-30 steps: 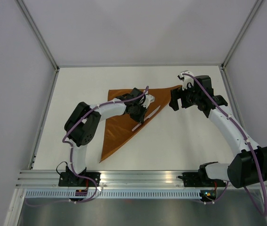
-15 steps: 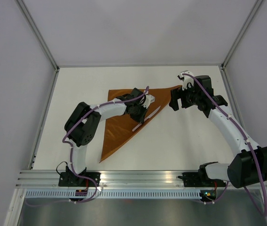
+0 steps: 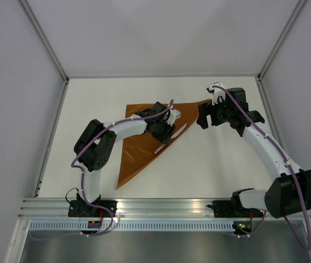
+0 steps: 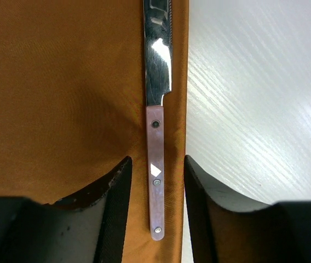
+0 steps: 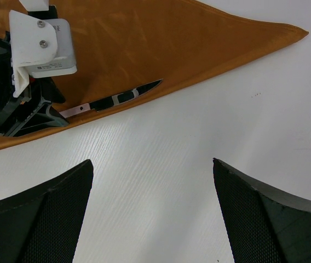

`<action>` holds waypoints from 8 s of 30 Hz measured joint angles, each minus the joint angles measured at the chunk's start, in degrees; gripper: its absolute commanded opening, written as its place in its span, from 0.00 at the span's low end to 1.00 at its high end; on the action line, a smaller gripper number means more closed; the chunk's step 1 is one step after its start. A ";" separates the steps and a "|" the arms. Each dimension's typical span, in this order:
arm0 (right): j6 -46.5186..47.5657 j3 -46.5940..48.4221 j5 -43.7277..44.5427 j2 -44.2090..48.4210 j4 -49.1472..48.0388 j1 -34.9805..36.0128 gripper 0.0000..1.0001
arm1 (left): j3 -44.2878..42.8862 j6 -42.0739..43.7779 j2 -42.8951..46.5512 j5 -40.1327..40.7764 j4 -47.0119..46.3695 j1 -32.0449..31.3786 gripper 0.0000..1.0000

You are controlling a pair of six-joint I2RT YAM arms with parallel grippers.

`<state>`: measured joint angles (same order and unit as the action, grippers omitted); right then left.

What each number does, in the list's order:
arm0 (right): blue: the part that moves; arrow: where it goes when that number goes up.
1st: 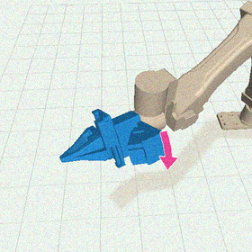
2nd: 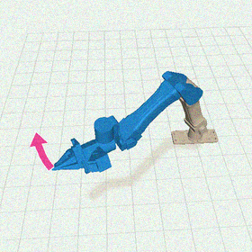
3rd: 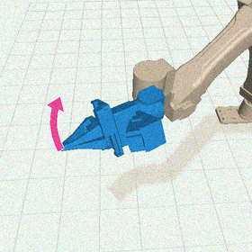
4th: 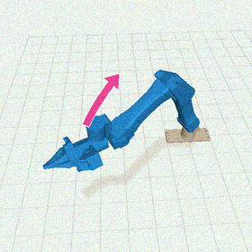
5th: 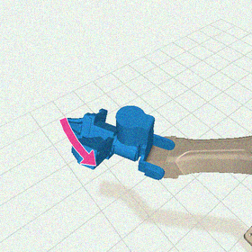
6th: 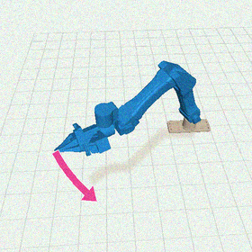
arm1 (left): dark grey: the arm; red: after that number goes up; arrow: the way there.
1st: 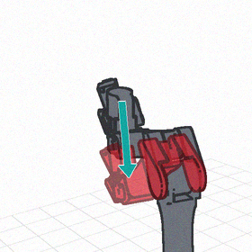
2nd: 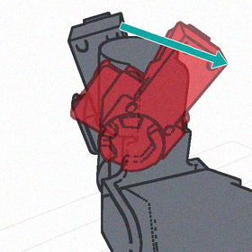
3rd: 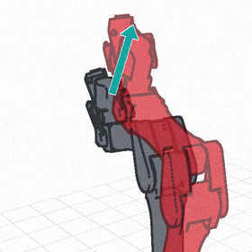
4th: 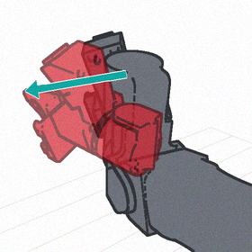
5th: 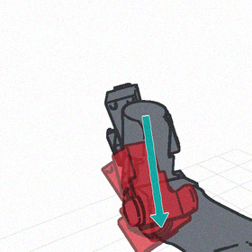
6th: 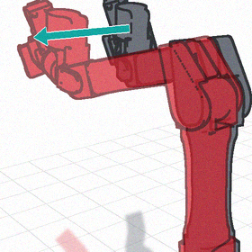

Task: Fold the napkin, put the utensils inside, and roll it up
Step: Place the utensil onto the napkin, then fold the napkin

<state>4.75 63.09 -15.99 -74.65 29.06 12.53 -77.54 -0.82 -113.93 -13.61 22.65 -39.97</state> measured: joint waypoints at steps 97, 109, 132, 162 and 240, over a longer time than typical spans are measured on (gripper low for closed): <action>23.76 2.47 36.85 -42.60 -48.68 74.03 0.14 | -2.67 -28.50 70.99 21.00 31.28 19.56 0.60; 15.43 10.27 34.82 -42.16 -37.73 67.04 0.13 | -2.43 -28.50 69.37 20.41 30.64 19.56 0.60; 5.95 6.25 31.21 -29.73 -23.39 34.75 0.06 | 3.78 -28.48 58.80 11.87 19.08 19.56 0.60; 5.46 0.02 29.33 -28.46 -22.53 21.73 0.08 | 13.88 -29.35 45.18 7.02 3.87 12.31 0.60; -24.55 32.11 -16.26 -51.82 -12.61 -17.53 0.05 | 20.74 -30.32 40.15 7.30 -4.39 8.33 0.59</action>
<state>-19.79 95.20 -32.25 -126.48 16.45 -4.99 -56.80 -31.14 -73.78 -6.31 18.26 -31.64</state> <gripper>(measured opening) 0.057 0.597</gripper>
